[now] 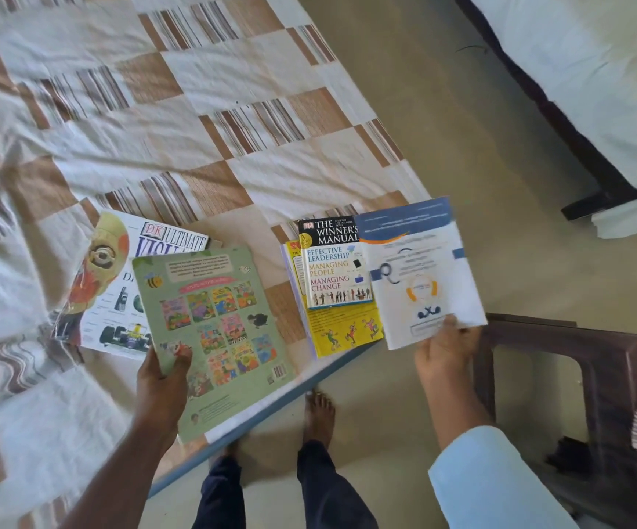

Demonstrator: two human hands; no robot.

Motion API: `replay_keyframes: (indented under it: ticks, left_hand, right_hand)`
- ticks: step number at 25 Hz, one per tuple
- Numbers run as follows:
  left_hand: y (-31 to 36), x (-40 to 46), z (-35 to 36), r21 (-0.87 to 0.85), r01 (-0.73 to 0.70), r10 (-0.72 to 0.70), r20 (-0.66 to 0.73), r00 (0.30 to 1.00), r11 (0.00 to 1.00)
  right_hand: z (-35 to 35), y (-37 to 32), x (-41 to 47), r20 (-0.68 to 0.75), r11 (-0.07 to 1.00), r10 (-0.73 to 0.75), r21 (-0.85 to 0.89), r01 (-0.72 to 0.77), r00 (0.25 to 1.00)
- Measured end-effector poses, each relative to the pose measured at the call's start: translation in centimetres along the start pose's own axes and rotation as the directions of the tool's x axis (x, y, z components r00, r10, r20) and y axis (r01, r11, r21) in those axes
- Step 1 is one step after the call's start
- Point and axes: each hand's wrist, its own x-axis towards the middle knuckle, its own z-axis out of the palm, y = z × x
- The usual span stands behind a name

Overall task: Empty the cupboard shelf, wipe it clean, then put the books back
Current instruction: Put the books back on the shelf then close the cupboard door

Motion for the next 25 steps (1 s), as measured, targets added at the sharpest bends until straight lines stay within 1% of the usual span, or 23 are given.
replay_keyframes:
  ticks: [3,4,5,6,7,8,9,10,12,13,14,16,19,22,25]
  left_hand:
    - [0.0,0.0,0.0,0.004,0.004,-0.004,0.015,1.000,1.000]
    - [-0.1,0.2,-0.1,0.011,0.010,-0.010,0.018,1.000,1.000]
    - [0.0,0.2,-0.2,0.023,0.015,-0.016,0.023,1.000,1.000]
    - [0.0,0.3,-0.4,0.036,0.017,-0.018,0.029,0.999,0.999]
    - [0.1,0.2,-0.6,0.044,0.017,-0.018,0.040,0.999,0.999]
    - [0.1,0.1,-0.8,0.050,0.013,-0.016,0.050,0.999,0.999]
    - [0.1,-0.1,-0.8,0.055,0.013,-0.016,0.061,0.998,0.998]
    - [0.0,-0.4,-0.9,0.061,0.011,-0.015,0.068,0.998,0.998]
    - [0.1,-0.8,-0.8,0.059,0.009,-0.014,0.088,0.996,0.998]
    - [0.1,-0.8,-0.7,0.065,0.008,-0.015,0.099,0.995,0.998]
    - [0.1,-0.7,-0.6,0.079,0.001,-0.010,0.112,0.994,0.997]
    - [0.5,-0.7,-0.5,0.106,-0.021,0.005,0.149,0.989,0.994]
    - [1.4,-0.9,-0.2,0.128,-0.041,0.019,0.172,0.985,0.991]
    - [2.2,-1.7,-0.3,0.171,-0.046,0.022,0.142,0.990,0.984]
    - [2.9,-2.2,-0.6,0.180,-0.028,0.008,0.111,0.994,0.983]
  right_hand:
    - [3.3,3.1,-1.9,0.108,0.987,0.156,-0.056,-0.150,0.982]
    - [4.1,3.9,-2.3,0.128,0.973,0.218,-0.108,-0.205,0.968]
    - [4.5,4.6,-2.6,0.109,0.958,0.241,-0.187,-0.218,0.964]
    - [4.5,5.4,-3.0,0.059,0.919,0.215,-0.349,-0.182,0.975]
    - [3.9,6.2,-3.1,-0.012,0.840,0.163,-0.524,-0.145,0.986]
    - [3.0,7.1,-3.4,-0.077,0.737,0.128,-0.660,-0.147,0.989]
    - [1.9,8.0,-3.7,-0.131,0.687,0.158,-0.697,-0.204,0.979]
    - [1.1,8.7,-4.1,-0.150,0.709,0.233,-0.650,-0.273,0.961]
    - [0.4,9.6,-4.6,-0.072,0.804,0.406,-0.445,-0.394,0.911]
    - [0.6,9.5,-4.7,-0.024,0.824,0.440,-0.386,-0.414,0.898]
    - [1.0,9.2,-4.6,0.004,0.838,0.436,-0.367,-0.404,0.900]
    - [2.1,8.2,-4.9,0.038,0.879,0.375,-0.331,-0.343,0.926]
    - [3.1,6.5,-6.1,0.090,0.907,0.302,-0.332,-0.257,0.949]
    - [3.1,4.9,-6.6,0.068,0.913,0.217,-0.367,-0.177,0.974]
    - [2.6,3.2,-6.9,0.021,0.927,0.184,-0.337,-0.166,0.983]
